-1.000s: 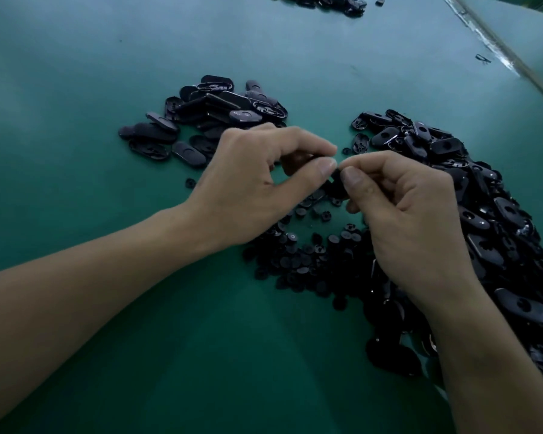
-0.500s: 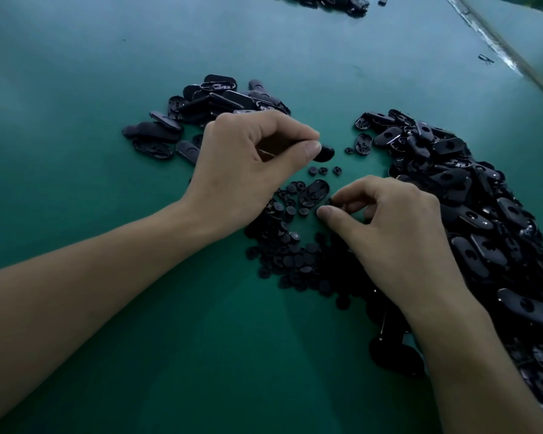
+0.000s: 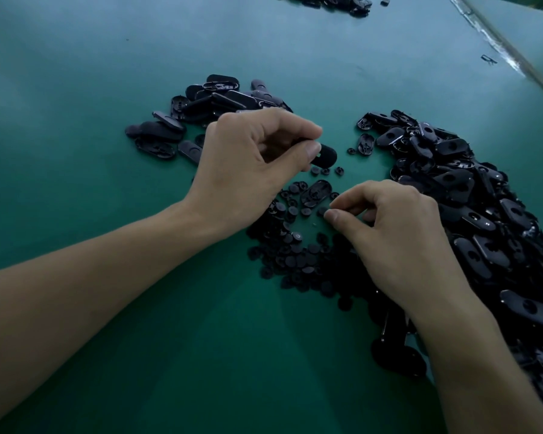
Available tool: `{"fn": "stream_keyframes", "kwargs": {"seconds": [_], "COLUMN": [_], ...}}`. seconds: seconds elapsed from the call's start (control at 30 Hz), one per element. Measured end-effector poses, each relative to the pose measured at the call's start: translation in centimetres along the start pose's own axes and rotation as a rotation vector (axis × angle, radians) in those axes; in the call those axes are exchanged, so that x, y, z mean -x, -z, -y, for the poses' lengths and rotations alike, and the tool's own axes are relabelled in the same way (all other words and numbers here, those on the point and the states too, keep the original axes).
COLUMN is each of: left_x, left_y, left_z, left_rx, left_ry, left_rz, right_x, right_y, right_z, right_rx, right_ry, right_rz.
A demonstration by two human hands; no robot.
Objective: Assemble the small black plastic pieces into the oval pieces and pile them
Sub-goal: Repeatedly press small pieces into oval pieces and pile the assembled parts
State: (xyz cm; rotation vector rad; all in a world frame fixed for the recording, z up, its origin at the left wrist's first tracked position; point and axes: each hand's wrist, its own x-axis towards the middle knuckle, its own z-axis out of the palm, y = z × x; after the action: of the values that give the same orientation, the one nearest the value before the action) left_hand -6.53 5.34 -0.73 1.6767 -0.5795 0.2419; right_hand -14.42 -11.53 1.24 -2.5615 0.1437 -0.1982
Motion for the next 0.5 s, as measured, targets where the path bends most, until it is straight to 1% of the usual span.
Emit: {"fn": "stream_keyframes", "kwargs": {"seconds": [0.17, 0.33, 0.5], "left_x": [0.03, 0.09, 0.07], "left_y": [-0.02, -0.07, -0.17], "left_z": [-0.03, -0.04, -0.04], "left_rx": [0.008, 0.016, 0.009], "left_ry": [0.020, 0.063, 0.078], "left_rz": [0.002, 0.013, 0.019], "right_x": [0.00, -0.08, -0.07], "right_y": [-0.19, -0.15, 0.00], "right_z": [0.09, 0.25, 0.29], "right_rx": [-0.038, -0.143, -0.171], "right_ry": [0.051, 0.109, 0.199], "right_rz": [-0.013, -0.103, -0.163]}}
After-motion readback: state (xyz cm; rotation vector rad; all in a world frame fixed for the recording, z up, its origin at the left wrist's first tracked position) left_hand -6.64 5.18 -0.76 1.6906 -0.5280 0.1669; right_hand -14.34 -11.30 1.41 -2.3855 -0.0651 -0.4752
